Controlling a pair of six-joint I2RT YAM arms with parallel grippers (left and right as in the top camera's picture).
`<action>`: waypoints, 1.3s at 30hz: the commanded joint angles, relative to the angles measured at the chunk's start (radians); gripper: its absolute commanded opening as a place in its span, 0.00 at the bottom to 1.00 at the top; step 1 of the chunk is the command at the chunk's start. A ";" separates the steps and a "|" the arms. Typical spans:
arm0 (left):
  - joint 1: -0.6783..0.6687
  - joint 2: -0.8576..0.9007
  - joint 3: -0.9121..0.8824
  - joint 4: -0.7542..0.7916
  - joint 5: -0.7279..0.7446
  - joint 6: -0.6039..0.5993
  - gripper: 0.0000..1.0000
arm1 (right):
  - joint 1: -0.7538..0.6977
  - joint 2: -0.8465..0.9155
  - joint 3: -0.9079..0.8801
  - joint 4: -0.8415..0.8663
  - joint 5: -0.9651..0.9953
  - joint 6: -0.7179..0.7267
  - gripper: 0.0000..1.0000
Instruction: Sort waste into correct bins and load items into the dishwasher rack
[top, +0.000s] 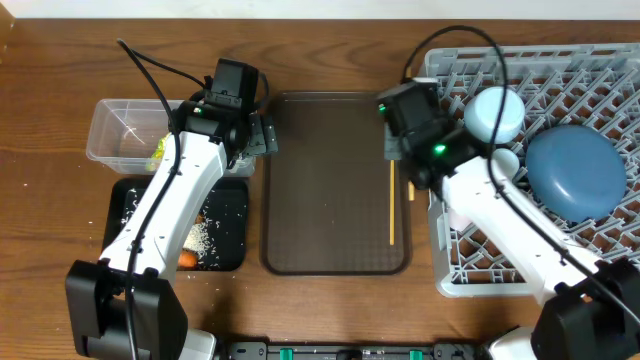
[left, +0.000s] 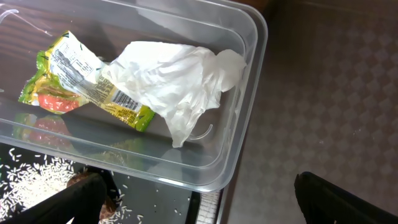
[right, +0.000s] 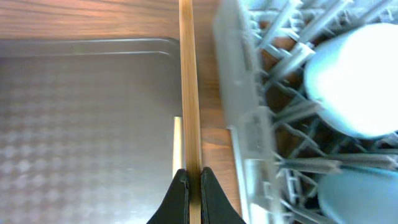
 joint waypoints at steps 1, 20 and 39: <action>0.003 0.012 -0.005 -0.003 -0.012 0.013 0.98 | -0.058 -0.020 0.006 -0.008 -0.058 -0.030 0.01; 0.002 0.012 -0.005 -0.003 -0.012 0.013 0.98 | -0.286 -0.020 0.006 -0.026 -0.188 -0.269 0.01; 0.003 0.012 -0.005 -0.003 -0.012 0.013 0.98 | -0.296 0.048 -0.009 0.064 -0.214 -0.269 0.01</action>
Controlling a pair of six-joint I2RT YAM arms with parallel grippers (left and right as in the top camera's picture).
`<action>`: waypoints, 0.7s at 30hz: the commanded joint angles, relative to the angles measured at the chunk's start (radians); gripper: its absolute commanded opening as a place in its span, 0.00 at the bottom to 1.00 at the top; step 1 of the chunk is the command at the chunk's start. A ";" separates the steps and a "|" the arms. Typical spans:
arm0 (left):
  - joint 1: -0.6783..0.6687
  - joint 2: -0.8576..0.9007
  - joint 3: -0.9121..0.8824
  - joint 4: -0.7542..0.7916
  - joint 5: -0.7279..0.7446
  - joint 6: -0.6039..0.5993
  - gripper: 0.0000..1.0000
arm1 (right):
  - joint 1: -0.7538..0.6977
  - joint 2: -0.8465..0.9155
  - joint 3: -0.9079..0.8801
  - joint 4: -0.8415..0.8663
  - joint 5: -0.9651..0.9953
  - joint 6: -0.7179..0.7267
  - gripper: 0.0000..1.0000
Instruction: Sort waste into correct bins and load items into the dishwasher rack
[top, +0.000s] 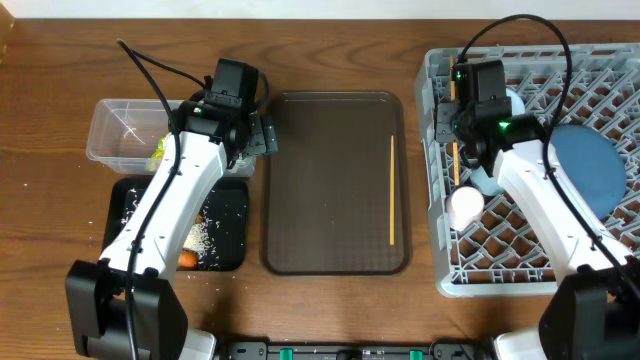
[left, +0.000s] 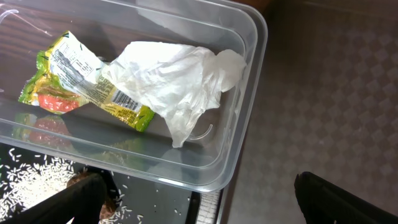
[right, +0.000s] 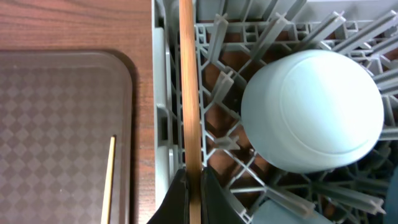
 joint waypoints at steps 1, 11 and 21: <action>0.002 0.012 -0.005 -0.003 -0.012 0.013 0.98 | -0.019 0.050 -0.008 0.011 -0.005 -0.015 0.01; 0.003 0.012 -0.005 -0.003 -0.012 0.013 0.98 | -0.019 0.105 -0.007 0.048 -0.002 -0.015 0.35; 0.002 0.012 -0.005 -0.003 -0.012 0.013 0.98 | 0.007 -0.029 0.038 0.097 -0.079 0.026 0.52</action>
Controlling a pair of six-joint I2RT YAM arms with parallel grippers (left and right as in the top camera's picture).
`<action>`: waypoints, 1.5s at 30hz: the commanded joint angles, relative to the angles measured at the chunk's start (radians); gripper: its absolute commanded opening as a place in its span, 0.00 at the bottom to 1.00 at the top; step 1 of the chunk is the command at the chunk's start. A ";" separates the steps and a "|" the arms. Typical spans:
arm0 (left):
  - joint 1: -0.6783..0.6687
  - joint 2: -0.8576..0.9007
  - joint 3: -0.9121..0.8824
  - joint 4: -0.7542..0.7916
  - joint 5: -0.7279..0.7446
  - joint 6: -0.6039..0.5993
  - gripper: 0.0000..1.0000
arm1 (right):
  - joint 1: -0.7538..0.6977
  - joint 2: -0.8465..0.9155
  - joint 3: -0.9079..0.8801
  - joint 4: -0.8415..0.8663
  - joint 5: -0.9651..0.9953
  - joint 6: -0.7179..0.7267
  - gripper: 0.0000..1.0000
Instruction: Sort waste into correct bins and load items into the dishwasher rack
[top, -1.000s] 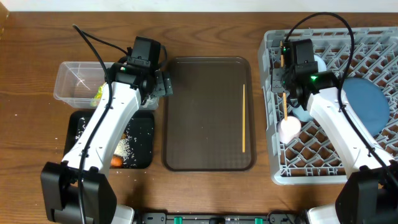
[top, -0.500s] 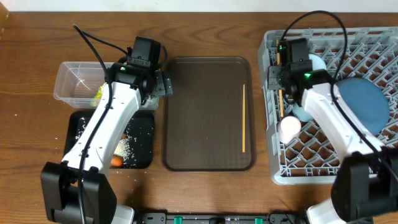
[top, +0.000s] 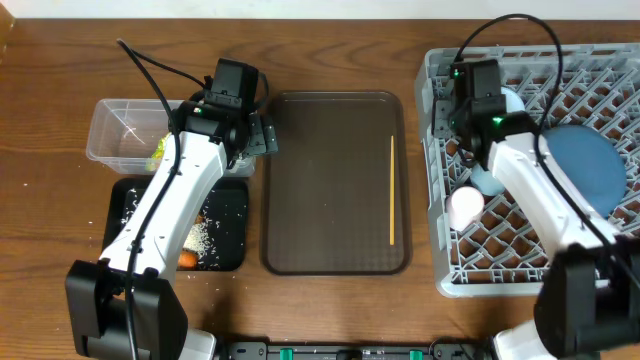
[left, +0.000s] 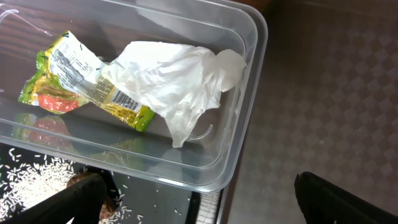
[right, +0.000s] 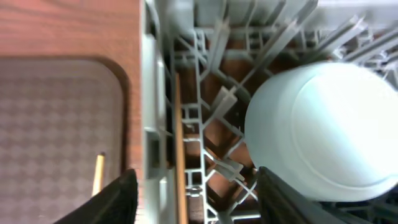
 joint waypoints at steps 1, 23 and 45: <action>0.002 0.012 -0.005 -0.003 -0.012 0.013 0.98 | 0.034 -0.098 0.047 0.011 -0.085 0.061 0.50; 0.002 0.012 -0.005 -0.003 -0.012 0.013 0.98 | 0.327 0.115 0.036 -0.004 0.045 0.376 0.40; 0.003 0.012 -0.005 -0.003 -0.012 0.013 0.98 | 0.349 0.256 0.014 -0.152 0.046 0.504 0.38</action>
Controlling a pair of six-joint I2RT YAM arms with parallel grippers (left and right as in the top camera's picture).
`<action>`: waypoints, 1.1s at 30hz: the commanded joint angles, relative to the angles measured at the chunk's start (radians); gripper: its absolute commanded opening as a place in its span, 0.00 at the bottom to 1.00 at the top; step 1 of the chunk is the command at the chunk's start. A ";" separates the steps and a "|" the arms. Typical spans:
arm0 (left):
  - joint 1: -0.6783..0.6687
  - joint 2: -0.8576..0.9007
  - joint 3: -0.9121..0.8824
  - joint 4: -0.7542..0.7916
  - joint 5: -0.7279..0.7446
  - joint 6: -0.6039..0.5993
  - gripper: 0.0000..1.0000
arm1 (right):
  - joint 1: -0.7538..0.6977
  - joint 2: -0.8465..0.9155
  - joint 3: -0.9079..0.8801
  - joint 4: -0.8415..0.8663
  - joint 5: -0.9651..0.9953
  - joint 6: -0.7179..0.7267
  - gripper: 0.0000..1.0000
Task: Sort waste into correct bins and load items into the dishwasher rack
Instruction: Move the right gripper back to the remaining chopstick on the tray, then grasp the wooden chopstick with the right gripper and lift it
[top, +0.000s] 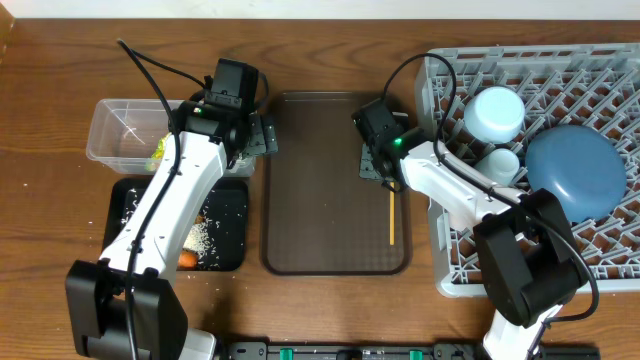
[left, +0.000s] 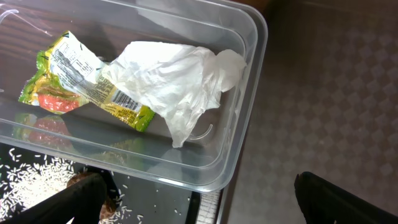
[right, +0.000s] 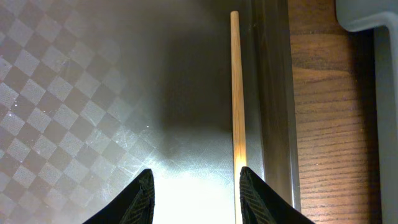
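Note:
One wooden chopstick (right: 235, 93) lies along the right side of the brown tray (top: 320, 200); overhead it is a thin chopstick (top: 391, 215). My right gripper (right: 198, 196) hangs open just above it, the stick close inside the right finger (right: 252, 193). Overhead, the right gripper (top: 376, 160) is at the stick's far end. The grey dishwasher rack (top: 445, 270) stands to the right. My left gripper (left: 199, 205) is open at the clear bin's corner, holding nothing; overhead the left gripper (top: 255, 135) is between bin and tray.
The clear bin (left: 249, 93) holds a white crumpled tissue (left: 174, 81) and a green wrapper (left: 74, 81). A black tray (top: 225, 215) with rice sits before it. The rack carries a white cup (top: 495, 113), a smaller cup (top: 498, 163) and a blue bowl (top: 572, 170).
My right gripper, open over the rack's left edge with a chopstick lying in the rack below it, now stands open over the tray's right side above the other chopstick. The left arm has not moved.
At first my right gripper was shut on a chopstick beside the rack, a second stick lying on the tray. Then it held that stick over the rack's left column. Then it was open and the stick lay in the rack. Now it is over the tray.

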 joint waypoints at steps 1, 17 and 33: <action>0.002 0.012 -0.005 -0.003 -0.012 0.013 0.98 | 0.016 0.023 -0.012 -0.001 0.019 0.039 0.38; 0.003 0.012 -0.005 -0.003 -0.012 0.013 0.98 | 0.000 0.026 -0.012 0.011 0.018 0.040 0.33; 0.002 0.012 -0.005 -0.003 -0.012 0.013 0.98 | -0.006 0.123 -0.072 0.060 0.083 0.101 0.32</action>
